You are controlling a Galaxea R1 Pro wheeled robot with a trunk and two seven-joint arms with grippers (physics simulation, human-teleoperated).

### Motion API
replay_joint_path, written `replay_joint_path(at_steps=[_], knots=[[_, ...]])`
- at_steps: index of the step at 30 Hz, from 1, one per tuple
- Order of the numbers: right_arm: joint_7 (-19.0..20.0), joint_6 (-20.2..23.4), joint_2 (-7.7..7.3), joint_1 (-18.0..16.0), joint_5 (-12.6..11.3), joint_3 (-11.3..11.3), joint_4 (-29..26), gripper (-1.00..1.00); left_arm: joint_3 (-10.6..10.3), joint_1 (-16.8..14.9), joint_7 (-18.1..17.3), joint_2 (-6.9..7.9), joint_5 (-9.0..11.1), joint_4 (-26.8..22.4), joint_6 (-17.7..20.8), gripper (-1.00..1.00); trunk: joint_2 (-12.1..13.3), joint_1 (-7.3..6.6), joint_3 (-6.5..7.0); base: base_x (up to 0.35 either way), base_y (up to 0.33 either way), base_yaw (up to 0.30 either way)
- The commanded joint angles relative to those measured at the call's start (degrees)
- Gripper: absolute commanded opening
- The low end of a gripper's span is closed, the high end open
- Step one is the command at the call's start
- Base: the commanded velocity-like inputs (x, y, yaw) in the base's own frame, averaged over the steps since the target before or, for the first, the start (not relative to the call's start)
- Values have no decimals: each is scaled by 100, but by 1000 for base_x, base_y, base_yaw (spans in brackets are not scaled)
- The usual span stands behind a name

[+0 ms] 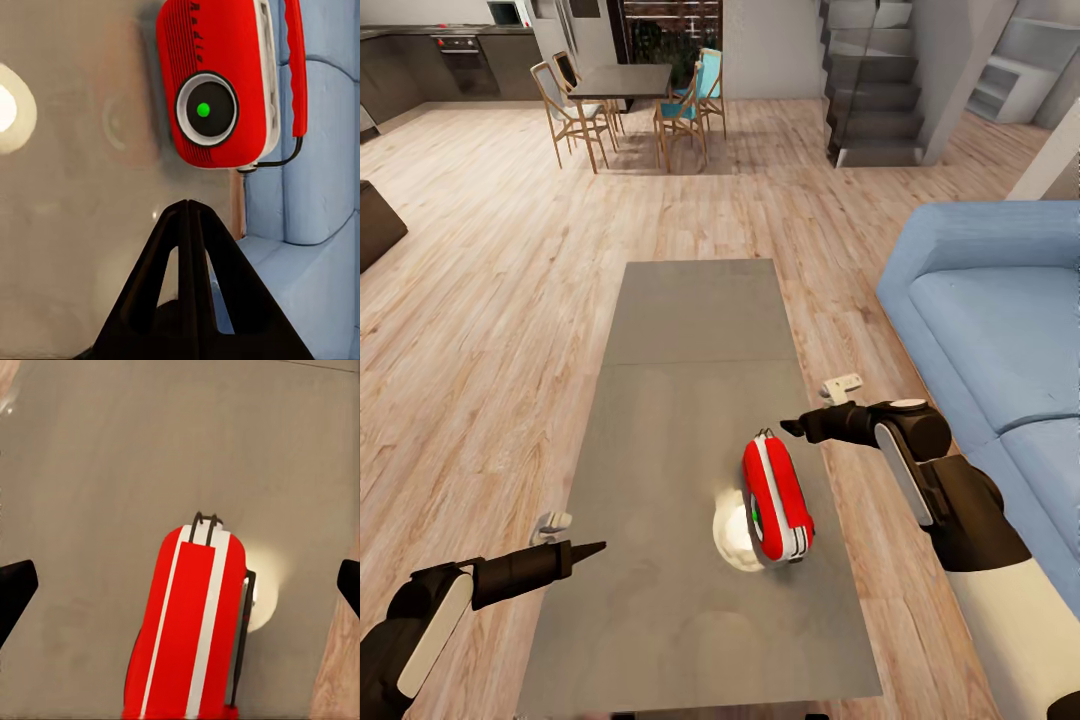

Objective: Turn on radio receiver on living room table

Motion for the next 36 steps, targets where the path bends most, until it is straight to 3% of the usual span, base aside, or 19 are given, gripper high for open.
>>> replay_joint_path(at_steps=[1,18,36], knots=[[0,0,-3,0,0,0,-1,100,-2,0,3,4,0,-7,1,-100,0,0,0,-250,0,0],[1,0,-8,0,-10,0,-3,100,-2,0,-17,12,1,-34,-1,-100,0,0,5,-321,-5,7],[0,0,1,70,-9,-15,-19,100,-6,-1,-18,12,1,-38,-7,-100,0,0,127,-25,-3,161]])
